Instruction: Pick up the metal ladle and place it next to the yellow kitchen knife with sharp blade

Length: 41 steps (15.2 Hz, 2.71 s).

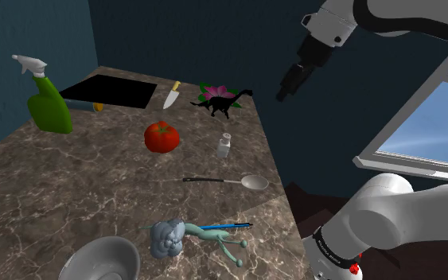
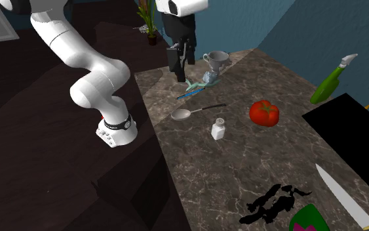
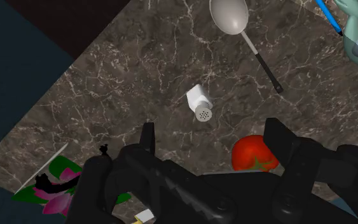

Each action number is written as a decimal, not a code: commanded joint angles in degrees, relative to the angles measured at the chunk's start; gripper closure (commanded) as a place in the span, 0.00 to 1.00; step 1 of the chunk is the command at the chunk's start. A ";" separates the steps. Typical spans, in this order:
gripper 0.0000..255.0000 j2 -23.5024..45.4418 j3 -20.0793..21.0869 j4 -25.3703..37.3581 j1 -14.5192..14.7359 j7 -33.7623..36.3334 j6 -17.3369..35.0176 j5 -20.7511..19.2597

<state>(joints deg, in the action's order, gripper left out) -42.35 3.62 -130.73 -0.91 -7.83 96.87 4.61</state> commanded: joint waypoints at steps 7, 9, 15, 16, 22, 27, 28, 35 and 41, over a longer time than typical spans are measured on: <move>0.00 4.85 1.22 -5.73 4.32 -6.71 7.07 1.54; 0.00 6.71 1.69 -7.40 5.77 -8.95 9.42 2.06; 0.00 12.98 3.31 -11.77 10.09 -15.69 16.49 3.59; 0.00 14.12 3.61 -12.41 10.80 -16.81 17.67 3.85; 0.00 21.52 5.65 -15.70 14.99 -23.50 24.79 5.29; 0.00 24.34 6.36 -17.96 15.74 -24.51 29.38 5.80; 0.00 24.81 6.45 -18.40 15.78 -24.52 30.28 5.88; 0.00 26.10 6.69 -19.46 15.90 -24.56 32.64 6.07; 1.00 26.09 6.69 -19.45 15.90 -24.56 32.63 6.07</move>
<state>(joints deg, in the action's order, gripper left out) -16.26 10.31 -150.18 15.00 -32.38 129.50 10.67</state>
